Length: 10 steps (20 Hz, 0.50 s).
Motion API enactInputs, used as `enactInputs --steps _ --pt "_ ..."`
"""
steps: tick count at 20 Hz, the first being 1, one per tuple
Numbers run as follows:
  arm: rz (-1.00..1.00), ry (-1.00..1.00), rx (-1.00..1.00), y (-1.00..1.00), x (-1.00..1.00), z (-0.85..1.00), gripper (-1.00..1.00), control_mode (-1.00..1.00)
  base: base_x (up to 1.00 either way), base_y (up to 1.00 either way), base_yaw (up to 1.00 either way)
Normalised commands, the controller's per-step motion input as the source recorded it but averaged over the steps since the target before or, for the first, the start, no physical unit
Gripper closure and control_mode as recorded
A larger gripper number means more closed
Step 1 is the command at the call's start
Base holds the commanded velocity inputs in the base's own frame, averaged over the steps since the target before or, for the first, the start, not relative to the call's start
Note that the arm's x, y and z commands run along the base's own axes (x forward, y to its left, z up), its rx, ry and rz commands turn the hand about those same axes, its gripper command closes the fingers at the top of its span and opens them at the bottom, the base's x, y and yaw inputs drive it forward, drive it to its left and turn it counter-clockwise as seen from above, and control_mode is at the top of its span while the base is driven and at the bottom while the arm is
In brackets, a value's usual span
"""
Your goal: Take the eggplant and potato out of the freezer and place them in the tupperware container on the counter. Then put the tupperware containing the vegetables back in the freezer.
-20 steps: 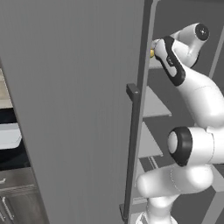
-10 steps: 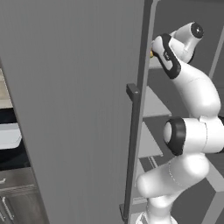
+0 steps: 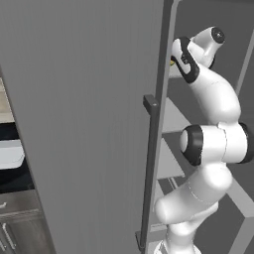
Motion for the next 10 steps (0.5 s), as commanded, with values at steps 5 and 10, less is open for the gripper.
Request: enactInputs --steps 5,10 --pt "0.04 0.01 0.00 0.00 0.28 -0.11 -1.00 -1.00 0.00 0.00 0.00" --pt "0.04 0.03 0.00 0.00 0.23 -0.14 -1.00 -1.00 0.00 0.00 0.00"
